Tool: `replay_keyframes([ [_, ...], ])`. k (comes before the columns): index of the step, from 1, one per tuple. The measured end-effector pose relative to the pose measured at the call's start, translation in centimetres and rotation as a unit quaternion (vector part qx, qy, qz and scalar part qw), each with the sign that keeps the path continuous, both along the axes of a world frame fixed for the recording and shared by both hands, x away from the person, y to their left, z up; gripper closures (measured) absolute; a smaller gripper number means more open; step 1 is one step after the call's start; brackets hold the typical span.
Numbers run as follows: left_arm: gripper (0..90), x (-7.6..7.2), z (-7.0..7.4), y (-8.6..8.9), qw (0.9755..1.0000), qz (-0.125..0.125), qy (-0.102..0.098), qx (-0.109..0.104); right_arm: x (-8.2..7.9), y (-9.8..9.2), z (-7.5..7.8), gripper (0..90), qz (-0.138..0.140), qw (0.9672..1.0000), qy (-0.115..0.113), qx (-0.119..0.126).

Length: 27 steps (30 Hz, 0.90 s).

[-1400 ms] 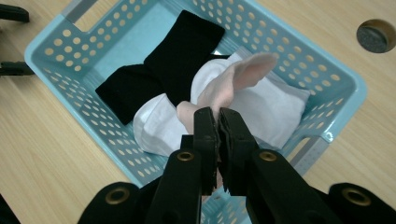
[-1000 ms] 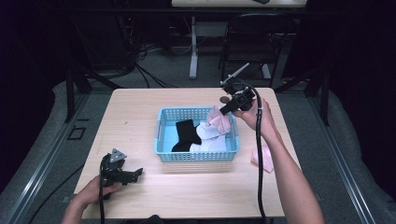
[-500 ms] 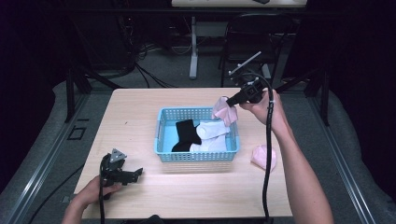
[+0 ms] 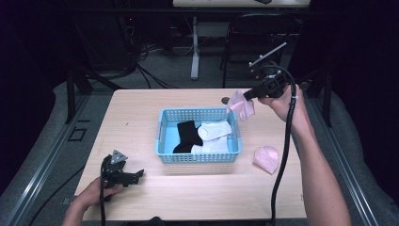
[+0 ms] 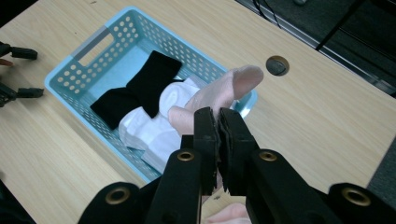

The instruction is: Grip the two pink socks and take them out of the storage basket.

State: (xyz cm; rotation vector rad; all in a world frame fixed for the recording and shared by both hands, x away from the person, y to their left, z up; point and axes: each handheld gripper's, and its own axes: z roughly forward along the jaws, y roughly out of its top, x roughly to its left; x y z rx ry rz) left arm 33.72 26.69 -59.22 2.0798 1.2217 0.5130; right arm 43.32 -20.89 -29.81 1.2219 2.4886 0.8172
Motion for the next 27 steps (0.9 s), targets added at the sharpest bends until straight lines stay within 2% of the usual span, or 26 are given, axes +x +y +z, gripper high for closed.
replay_keyframes([
  [20, 0.3, 0.0, 0.0, 0.0, 1.0, 0.001, 0.0, 0.0, -0.6, -5.8, 0.1, 86.2, -0.057, 0.9983, 0.001, -0.01],
  [24, 0.3, 0.0, 0.0, 0.0, 1.0, 0.003, 0.0, -0.001, -0.5, -6.7, -0.6, 86.2, -0.067, 0.9976, 0.013, -0.013],
  [25, 0.3, 0.0, 0.0, 0.0, 1.0, 0.003, 0.0, -0.001, -0.2, -7.4, -1.6, 86.2, -0.074, 0.9964, 0.031, -0.026],
  [27, 0.3, 0.0, 0.0, 0.0, 1.0, 0.003, 0.0, -0.001, 0.0, -7.8, -2.5, 86.2, -0.082, 0.9949, 0.047, -0.036],
])
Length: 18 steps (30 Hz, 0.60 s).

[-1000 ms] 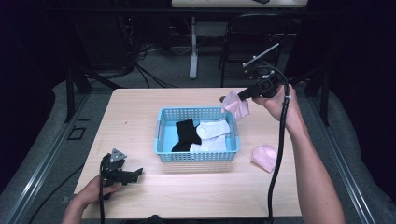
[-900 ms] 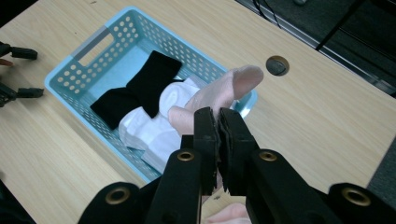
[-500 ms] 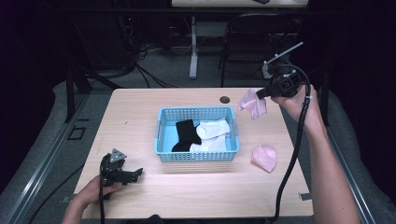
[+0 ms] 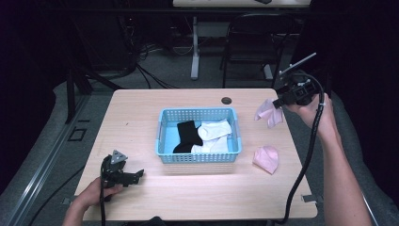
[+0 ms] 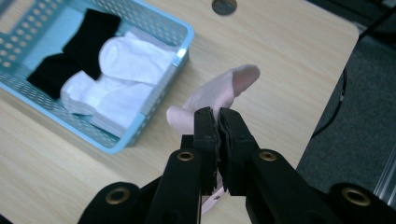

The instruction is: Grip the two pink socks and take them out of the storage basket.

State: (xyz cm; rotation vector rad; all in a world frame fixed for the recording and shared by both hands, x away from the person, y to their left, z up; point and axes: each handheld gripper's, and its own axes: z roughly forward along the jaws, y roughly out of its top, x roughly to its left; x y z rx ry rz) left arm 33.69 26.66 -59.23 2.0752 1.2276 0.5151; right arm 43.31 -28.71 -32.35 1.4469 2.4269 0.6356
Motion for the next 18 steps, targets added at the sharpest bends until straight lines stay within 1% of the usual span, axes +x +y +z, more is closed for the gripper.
replay_keyframes([
  [1, 0.3, 0.0, 0.0, 0.0, 1.0, 0.0, 0.0, 0.0, 0.1, -0.2, -0.7, 86.2, -0.006, 1.0, 0.006, 0.001],
  [2, 0.3, 0.0, 0.0, 0.0, 1.0, 0.0, 0.0, 0.0, 0.3, -0.4, -1.5, 86.1, -0.008, 0.9999, 0.014, -0.005],
  [3, 0.3, 0.0, 0.0, 0.0, 1.0, 0.0, 0.0, 0.0, 0.3, -0.4, -1.5, 86.1, -0.008, 0.9999, 0.014, -0.005],
  [4, 0.3, 0.0, 0.0, 0.0, 1.0, 0.0, 0.0, 0.0, 0.5, -0.7, -2.4, 86.2, -0.012, 0.9997, 0.019, -0.007],
  [6, 0.3, 0.0, 0.0, 0.0, 1.0, 0.0, 0.0, 0.0, 1.1, -1.2, -5.3, 86.2, -0.029, 0.9985, 0.045, -0.013],
  [7, 0.3, 0.0, 0.0, 0.0, 1.0, 0.0, 0.0, 0.0, 1.2, -1.3, -6.0, 86.2, -0.031, 0.9981, 0.052, -0.012],
  [8, 0.3, 0.0, 0.0, 0.0, 1.0, 0.0, 0.0, 0.0, 1.4, -1.4, -6.9, 86.2, -0.032, 0.9973, 0.064, -0.016],
  [9, 0.3, 0.0, 0.0, 0.0, 1.0, 0.0, 0.0, 0.0, 1.4, -1.4, -6.9, 86.2, -0.032, 0.9973, 0.064, -0.016],
  [10, 0.3, 0.0, 0.0, 0.0, 1.0, 0.0, 0.0, 0.0, 1.6, -1.5, -7.8, 86.2, -0.037, 0.9967, 0.07, -0.02],
  [12, 0.3, 0.0, 0.0, 0.0, 1.0, 0.0, 0.0, 0.0, 2.2, -1.5, -10.6, 86.1, -0.043, 0.9946, 0.091, -0.025],
  [13, 0.3, 0.0, 0.0, 0.0, 1.0, 0.0, 0.0, 0.0, 2.3, -1.4, -11.3, 86.1, -0.047, 0.9944, 0.092, -0.02],
  [14, 0.3, 0.0, 0.0, 0.0, 1.0, 0.0, 0.0, 0.0, 2.4, -1.4, -11.9, 86.1, -0.042, 0.9935, 0.101, -0.029],
  [15, 0.3, 0.0, 0.0, 0.0, 1.0, 0.0, 0.0, 0.0, 2.6, -1.4, -12.6, 86.1, -0.044, 0.9929, 0.107, -0.029],
  [16, 0.3, 0.0, 0.0, 0.0, 1.0, 0.0, 0.0, 0.0, 2.7, -1.3, -13.3, 86.1, -0.048, 0.9926, 0.107, -0.03],
  [17, 0.3, 0.0, 0.0, 0.0, 1.0, 0.0, 0.0, 0.0, 2.8, -1.2, -13.9, 86.0, -0.046, 0.9917, 0.115, -0.032],
  [18, 0.3, 0.0, 0.0, 0.0, 1.0, 0.0, 0.0, 0.0, 2.9, -1.1, -14.5, 86.0, -0.047, 0.9912, 0.118, -0.038],
])
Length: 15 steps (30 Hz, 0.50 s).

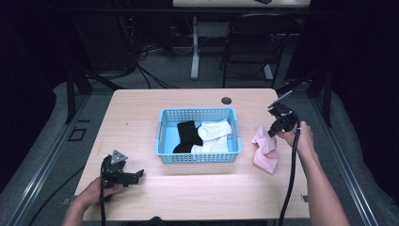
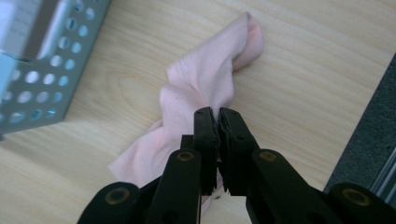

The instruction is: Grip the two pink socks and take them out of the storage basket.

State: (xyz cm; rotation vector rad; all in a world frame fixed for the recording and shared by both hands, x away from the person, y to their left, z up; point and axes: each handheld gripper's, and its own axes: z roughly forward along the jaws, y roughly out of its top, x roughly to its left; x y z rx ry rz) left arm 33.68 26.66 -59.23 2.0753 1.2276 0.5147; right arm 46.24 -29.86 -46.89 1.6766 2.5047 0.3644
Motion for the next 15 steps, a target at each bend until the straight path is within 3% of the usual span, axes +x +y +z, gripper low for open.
replay_keyframes([
  [5, 0.3, 0.0, 0.0, 0.0, 1.0, 0.0, 0.0, 0.0, 0.2, 0.3, -2.2, 85.4, -0.003, 0.9998, 0.014, -0.011],
  [8, 0.3, 0.0, 0.0, 0.0, 1.0, 0.0, 0.0, 0.0, 0.0, 0.1, -3.0, 79.8, -0.012, 0.9999, 0.007, -0.006],
  [10, 0.3, 0.0, 0.0, 0.0, 1.0, 0.0, 0.0, 0.0, -0.2, -0.2, -2.7, 66.5, -0.006, 0.9999, 0.008, -0.008],
  [13, 0.3, 0.0, 0.0, 0.0, 1.0, 0.0, 0.0, 0.0, -1.0, -0.7, -1.8, 45.1, -0.012, 0.9998, -0.011, 0.015],
  [15, 0.3, 0.0, 0.0, 0.0, 1.0, 0.0, 0.0, 0.0, -1.6, -1.0, -1.0, 34.4, -0.012, 0.9996, -0.02, 0.017],
])
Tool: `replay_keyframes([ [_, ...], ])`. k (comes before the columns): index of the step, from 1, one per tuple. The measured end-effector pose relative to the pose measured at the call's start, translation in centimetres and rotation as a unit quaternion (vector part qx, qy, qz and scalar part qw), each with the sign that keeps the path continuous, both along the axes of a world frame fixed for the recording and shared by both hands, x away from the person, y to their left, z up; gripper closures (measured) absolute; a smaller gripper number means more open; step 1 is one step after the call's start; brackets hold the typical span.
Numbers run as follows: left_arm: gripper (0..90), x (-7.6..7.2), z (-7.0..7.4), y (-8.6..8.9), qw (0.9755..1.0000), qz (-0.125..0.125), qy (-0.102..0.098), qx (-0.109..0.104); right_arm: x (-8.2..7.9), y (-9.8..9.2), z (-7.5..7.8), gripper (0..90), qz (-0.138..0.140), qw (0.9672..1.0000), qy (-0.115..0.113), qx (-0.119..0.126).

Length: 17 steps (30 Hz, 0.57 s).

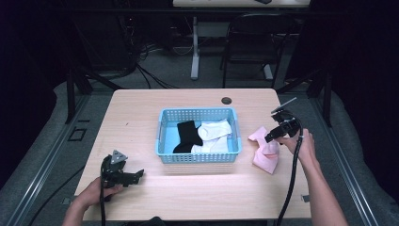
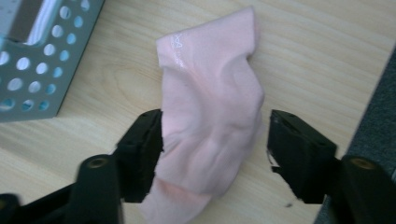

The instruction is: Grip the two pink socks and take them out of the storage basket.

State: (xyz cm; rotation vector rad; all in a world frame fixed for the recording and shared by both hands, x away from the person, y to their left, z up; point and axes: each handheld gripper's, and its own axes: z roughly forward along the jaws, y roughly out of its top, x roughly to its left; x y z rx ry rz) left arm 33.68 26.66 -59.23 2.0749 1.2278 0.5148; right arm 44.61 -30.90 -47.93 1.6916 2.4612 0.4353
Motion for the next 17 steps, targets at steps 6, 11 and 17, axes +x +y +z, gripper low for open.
replay_keyframes([
  [6, 0.3, 0.0, 0.0, 0.0, 1.0, 0.0, 0.0, 0.0, -2.7, -0.7, 2.4, 14.1, -0.001, 0.9996, -0.027, 0.006],
  [11, 0.3, 0.0, 0.0, 0.0, 1.0, 0.0, 0.0, 0.0, -5.4, -1.1, 3.3, 8.5, 0.003, 0.9987, -0.047, 0.021],
  [17, 0.3, 0.0, 0.0, 0.0, 1.0, 0.0, 0.0, 0.0, -7.9, -1.5, 1.9, 7.0, 0.006, 0.9983, -0.052, 0.025],
])
